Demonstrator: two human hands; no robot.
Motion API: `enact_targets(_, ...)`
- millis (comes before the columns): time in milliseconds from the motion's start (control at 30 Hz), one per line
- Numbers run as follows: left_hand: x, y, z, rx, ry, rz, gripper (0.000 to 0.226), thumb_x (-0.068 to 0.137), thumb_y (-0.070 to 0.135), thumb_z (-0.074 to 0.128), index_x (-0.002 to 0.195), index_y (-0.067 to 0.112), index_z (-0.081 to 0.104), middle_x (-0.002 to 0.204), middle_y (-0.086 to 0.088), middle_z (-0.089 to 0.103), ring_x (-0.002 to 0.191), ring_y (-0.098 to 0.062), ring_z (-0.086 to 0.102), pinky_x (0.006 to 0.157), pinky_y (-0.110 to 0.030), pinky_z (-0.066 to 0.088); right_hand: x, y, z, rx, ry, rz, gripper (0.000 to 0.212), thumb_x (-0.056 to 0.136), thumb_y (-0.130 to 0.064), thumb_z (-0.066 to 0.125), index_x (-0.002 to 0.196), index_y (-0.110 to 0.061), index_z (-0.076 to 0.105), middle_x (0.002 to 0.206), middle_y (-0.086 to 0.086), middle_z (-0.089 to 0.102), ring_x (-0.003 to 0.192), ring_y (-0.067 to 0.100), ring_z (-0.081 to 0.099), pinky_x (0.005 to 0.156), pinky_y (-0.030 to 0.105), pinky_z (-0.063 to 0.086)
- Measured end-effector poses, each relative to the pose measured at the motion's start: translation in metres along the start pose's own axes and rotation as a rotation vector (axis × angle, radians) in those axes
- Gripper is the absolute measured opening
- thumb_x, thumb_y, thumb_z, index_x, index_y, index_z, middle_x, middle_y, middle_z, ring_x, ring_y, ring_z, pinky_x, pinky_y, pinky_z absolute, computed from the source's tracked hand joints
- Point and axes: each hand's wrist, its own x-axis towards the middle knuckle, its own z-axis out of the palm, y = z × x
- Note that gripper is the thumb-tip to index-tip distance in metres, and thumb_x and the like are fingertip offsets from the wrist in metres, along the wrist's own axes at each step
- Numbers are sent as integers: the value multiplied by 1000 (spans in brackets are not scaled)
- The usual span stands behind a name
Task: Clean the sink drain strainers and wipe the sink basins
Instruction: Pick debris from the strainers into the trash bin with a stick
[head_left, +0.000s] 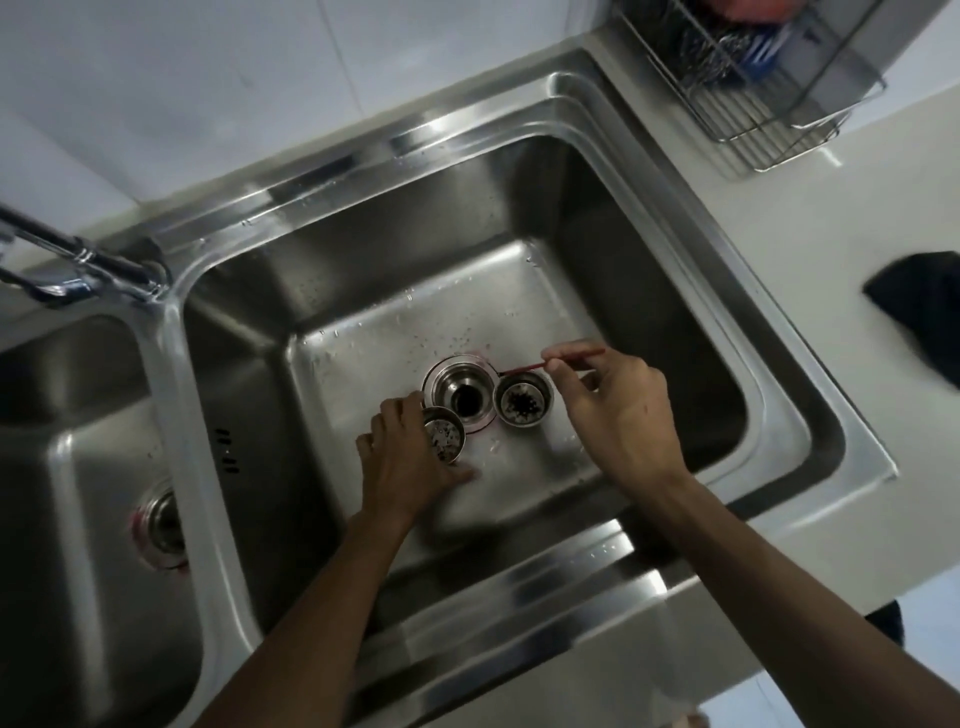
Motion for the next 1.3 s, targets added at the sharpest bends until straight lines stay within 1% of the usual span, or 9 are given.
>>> enact_targets(133, 10, 23, 3, 46, 111, 228, 111, 62, 71, 83, 151, 22, 39, 150, -4, 43, 135, -26, 43, 111, -45, 31, 5, 3, -2, 2, 6, 28, 13, 95, -36, 67, 105, -33, 74, 94, -20, 74, 74, -4, 69, 72, 30, 62)
enact_targets(267, 30, 57, 10, 36, 78, 332, 103, 70, 67, 79, 152, 20, 38, 154, -2, 41, 146, -24, 36, 118, -49, 24, 7, 7, -12, 26, 33, 60, 12, 95, -33, 67, 104, -32, 74, 92, -17, 74, 80, 0, 70, 82, 34, 60)
enact_targets(467, 42, 79, 29, 75, -20, 278, 98, 76, 61, 79, 155, 22, 37, 153, -3, 46, 144, -26, 42, 117, -51, 18, 2, 15, -38, 70, 65, 81, 12, 94, -33, 68, 105, -33, 73, 91, -19, 73, 81, -5, 68, 82, 27, 59)
enact_targets(700, 34, 81, 22, 75, 40, 230, 75, 79, 52, 77, 143, 24, 50, 146, 1, 55, 139, -24, 47, 113, -44, 15, -5, 21, -59, 107, 126, 68, 14, 95, -33, 68, 106, -29, 75, 93, -17, 75, 86, -4, 69, 84, 26, 58)
enact_targets(800, 25, 87, 6, 77, 50, 228, 74, 78, 50, 80, 141, 24, 52, 144, 1, 56, 137, -25, 48, 115, -48, 24, -12, 19, -69, 187, 126, 57, 13, 95, -31, 68, 106, -28, 75, 96, -15, 75, 92, 0, 70, 89, 31, 58)
enact_targets(900, 8, 92, -13, 123, 110, 208, 78, 78, 56, 78, 145, 27, 48, 141, 2, 55, 133, -22, 50, 110, -42, 21, -21, 14, -82, 280, 143, 32, 12, 94, -27, 70, 104, -25, 76, 97, -15, 76, 93, -1, 70, 92, 31, 57)
enact_targets(1000, -10, 102, -34, 171, 165, 178, 84, 73, 56, 80, 145, 26, 48, 135, 1, 58, 128, -22, 54, 109, -46, 25, -35, 12, -102, 350, 139, -6, 12, 95, -27, 69, 104, -27, 76, 101, -16, 75, 95, -3, 68, 92, 27, 57)
enact_targets(1167, -49, 158, -72, 185, 244, 191, 83, 74, 58, 80, 144, 25, 49, 136, 1, 57, 128, -21, 54, 113, -48, 28, -66, 25, -162, 384, 233, -61, 14, 95, -35, 67, 103, -30, 77, 94, -22, 73, 85, -11, 66, 74, 6, 51)
enact_targets(1300, -93, 240, -87, 87, 275, 289, 84, 74, 48, 85, 145, 22, 49, 139, -2, 54, 131, -25, 52, 113, -46, 25, -98, 50, -236, 455, 339, -47, 15, 95, -33, 68, 105, -28, 78, 97, -19, 74, 79, -4, 68, 72, 12, 53)
